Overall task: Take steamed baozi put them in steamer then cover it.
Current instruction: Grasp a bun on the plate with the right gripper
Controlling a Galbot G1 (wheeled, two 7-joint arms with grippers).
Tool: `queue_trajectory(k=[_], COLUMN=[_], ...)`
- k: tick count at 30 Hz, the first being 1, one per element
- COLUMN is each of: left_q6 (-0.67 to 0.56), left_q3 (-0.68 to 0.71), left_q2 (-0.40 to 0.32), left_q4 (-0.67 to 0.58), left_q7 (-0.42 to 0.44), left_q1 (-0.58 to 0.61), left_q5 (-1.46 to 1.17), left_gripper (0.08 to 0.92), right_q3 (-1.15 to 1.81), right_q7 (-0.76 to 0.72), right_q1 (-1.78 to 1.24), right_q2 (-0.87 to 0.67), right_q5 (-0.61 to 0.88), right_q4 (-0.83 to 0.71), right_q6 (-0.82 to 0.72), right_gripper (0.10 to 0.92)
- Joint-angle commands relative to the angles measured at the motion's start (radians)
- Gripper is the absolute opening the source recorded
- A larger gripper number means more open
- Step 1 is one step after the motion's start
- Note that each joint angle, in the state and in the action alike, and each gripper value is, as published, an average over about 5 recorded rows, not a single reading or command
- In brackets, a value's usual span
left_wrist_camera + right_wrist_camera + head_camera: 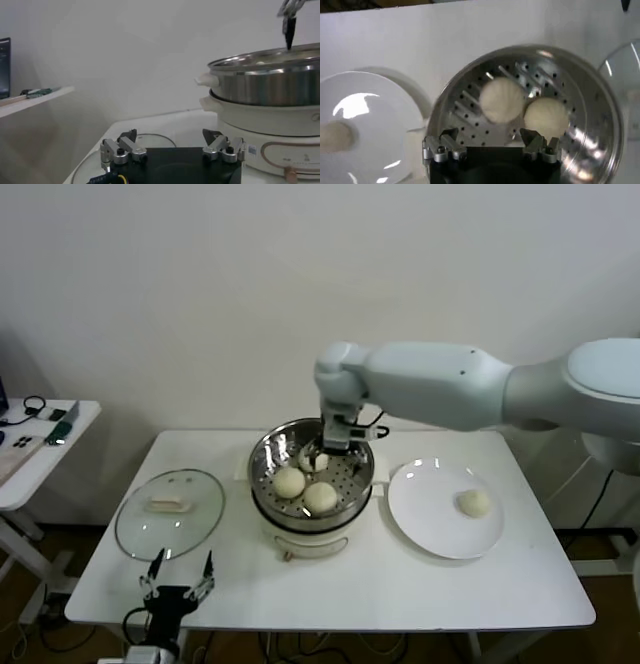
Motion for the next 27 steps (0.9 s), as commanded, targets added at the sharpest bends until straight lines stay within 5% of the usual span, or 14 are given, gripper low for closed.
queue_trajectory(k=[1,5,12,27], left_q6=[-0.003,-0.003,-0.003,-0.002], left_q3=[0.008,0.012,0.014,-0.004], left_q2=[-0.002,-0.003,-0.005,-0.017], left_q4=[-0.001,0.0,-0.002,-0.006], left_q7=[0.0,0.0,0.0,-0.002], left_q1=[0.001,-0.006,-0.005,0.014], left_q5=[0.003,0.007,0.009,0.016], left_gripper=[0.823,0.823,0.823,0.823], right_q3=[-0.197,-0.191,-0.059,0.291], right_q7=[0.163,0.216,0.144,0.075], right_q1=[0.152,0.124,-0.053,-0.477], right_q2=[-0.296,-0.418,-0.575,-0.562], right_q5=[0.466,0.506,0.301,-0.01], right_q4=[0.04,0.074,0.004,-0.227], right_q6=[-0.407,-0.558,-0.576,-0.516], right_gripper=[0.823,0.823,0.823,0.823])
